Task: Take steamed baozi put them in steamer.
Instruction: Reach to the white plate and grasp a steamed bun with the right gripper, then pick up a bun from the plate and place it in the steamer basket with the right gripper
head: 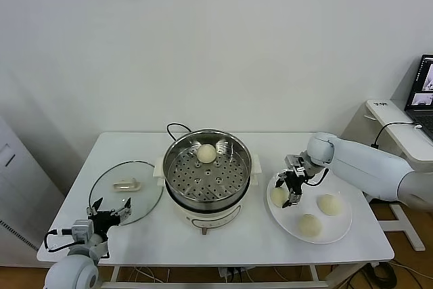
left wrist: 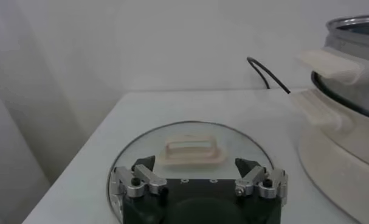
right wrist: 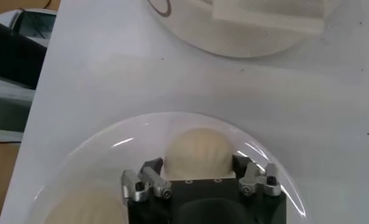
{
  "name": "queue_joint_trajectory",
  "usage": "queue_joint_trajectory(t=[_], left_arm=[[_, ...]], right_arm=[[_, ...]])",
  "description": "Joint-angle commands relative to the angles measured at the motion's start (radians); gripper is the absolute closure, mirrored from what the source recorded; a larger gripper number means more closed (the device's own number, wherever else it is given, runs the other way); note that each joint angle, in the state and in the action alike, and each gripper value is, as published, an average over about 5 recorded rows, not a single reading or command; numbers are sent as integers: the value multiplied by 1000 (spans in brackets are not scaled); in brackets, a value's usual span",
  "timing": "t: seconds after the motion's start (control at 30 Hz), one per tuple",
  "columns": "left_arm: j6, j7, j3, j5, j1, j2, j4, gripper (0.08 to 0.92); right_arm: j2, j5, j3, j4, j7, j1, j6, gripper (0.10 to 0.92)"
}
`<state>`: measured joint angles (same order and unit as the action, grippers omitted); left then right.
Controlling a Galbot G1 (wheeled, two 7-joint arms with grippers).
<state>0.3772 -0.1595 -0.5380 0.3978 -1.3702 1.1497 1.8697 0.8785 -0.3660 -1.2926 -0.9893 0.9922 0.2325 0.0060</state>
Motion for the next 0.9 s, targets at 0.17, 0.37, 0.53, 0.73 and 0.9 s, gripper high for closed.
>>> queue_joint_trajectory(t=[0.17, 0.37, 0.53, 0.73, 0.9], left_arm=[[4, -2, -2, 2, -1, 2, 5, 177], [5, -3, -4, 6, -2, 2, 6, 177], [4, -4, -2, 10, -3, 1, 9, 177], [5, -4, 2, 11, 1, 1, 11, 177], [4, -4, 6, 12, 3, 1, 12, 177]], right_arm=[[-24, -41, -48, -53, 7, 93, -11, 581], [-58, -158, -219, -162, 61, 357, -33, 586], [-50, -240, -345, -220, 91, 562, -64, 584], [-10, -387, -417, -266, 105, 727, -132, 584], [36, -510, -416, -286, 68, 766, -186, 584]])
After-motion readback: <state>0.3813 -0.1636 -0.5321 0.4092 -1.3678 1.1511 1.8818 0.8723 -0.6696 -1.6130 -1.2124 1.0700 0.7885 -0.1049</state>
